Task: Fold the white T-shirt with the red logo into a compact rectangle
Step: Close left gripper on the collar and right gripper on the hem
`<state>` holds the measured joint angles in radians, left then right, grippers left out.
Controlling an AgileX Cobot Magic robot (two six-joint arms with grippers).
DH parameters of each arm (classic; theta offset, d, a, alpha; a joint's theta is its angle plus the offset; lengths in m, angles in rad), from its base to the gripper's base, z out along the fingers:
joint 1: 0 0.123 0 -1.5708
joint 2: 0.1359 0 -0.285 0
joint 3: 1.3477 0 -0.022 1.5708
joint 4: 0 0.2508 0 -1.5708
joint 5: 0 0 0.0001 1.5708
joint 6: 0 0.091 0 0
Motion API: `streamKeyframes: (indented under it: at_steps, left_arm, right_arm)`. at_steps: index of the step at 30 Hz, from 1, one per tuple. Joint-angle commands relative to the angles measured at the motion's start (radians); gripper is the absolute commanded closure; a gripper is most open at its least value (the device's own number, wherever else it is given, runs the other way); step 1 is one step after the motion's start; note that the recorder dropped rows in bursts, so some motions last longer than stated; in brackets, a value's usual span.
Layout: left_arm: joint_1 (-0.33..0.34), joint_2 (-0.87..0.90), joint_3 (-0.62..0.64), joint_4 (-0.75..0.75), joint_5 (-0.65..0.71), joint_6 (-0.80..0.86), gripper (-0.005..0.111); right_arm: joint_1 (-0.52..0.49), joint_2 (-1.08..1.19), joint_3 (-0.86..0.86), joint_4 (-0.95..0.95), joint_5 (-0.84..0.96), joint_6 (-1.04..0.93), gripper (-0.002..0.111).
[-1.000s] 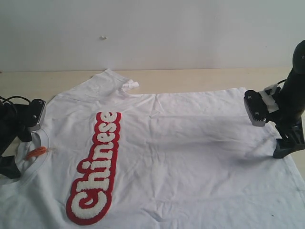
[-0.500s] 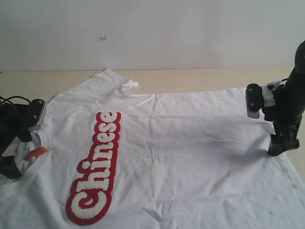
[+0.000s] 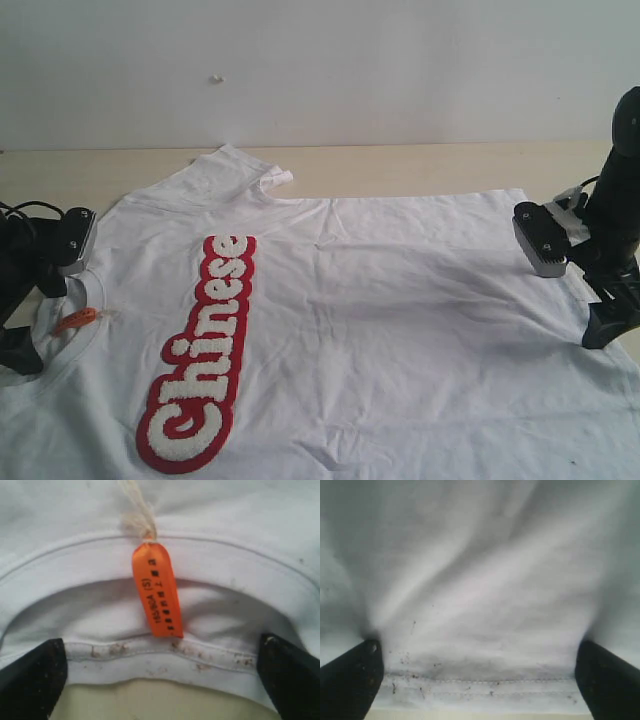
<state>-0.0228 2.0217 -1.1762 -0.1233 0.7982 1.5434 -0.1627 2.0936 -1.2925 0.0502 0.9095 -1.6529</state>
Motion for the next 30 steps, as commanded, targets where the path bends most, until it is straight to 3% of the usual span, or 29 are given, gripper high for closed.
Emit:
streamKeyframes:
  at_steps: [1,6,13,30]
  left_arm:
    - [0.003,0.015,0.014,0.009,-0.017,0.007,0.002]
    - [0.003,0.015,0.014,0.009,-0.004,0.005,0.002]
    - [0.003,0.015,0.014,0.009,0.033,0.005,0.002]
    - [0.003,0.015,0.014,0.009,0.041,0.005,0.002]
  right_arm:
    - [-0.002,0.028,0.009,-0.024,0.014,0.005,0.003]
    - [0.0,0.028,0.009,-0.024,0.004,0.005,0.003]
    - [-0.002,0.028,0.009,-0.03,-0.081,0.202,0.003]
    - [0.0,0.028,0.009,0.042,-0.096,0.201,0.003]
